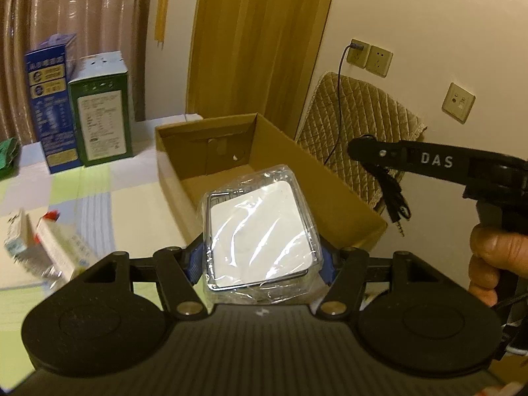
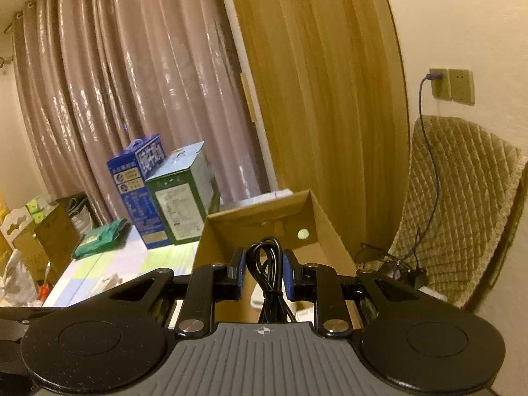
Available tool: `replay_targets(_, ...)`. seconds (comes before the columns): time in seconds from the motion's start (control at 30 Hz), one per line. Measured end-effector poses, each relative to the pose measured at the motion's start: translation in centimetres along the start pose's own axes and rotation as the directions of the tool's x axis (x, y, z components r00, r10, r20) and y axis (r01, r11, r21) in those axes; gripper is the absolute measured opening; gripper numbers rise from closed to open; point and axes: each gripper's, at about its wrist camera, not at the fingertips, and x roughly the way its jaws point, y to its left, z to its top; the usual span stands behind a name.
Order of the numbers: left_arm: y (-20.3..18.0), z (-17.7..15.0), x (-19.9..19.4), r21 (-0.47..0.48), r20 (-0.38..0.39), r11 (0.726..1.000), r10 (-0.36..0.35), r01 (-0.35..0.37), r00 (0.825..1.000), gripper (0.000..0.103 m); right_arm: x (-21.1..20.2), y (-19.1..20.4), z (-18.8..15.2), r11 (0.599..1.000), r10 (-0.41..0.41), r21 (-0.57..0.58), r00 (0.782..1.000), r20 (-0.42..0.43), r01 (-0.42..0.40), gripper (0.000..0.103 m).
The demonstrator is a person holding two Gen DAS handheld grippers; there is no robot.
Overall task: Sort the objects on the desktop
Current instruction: 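Carry the wrapped pad and the cable over the cardboard box with both grippers, then open both grippers to drop the pad and cable into the cardboard box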
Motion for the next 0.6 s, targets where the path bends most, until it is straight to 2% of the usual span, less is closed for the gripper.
replay_targets(0.27,0.4,2.4,4.6,-0.017,-0.016,1.000,-0.006,0.006,1.000,0.060,4.9,-2.0,1.0,0.999,0.011,0.038,0.999,-0.052,-0.009,0.020)
replay_targets(0.6,1.0,2.5,8.2,-0.017,-0.053,1.000,-0.026,0.025,0.998,0.063,7.6,-3.5,0.2,0.999,-0.007,0.049,0.996,-0.092,0.012,0.020)
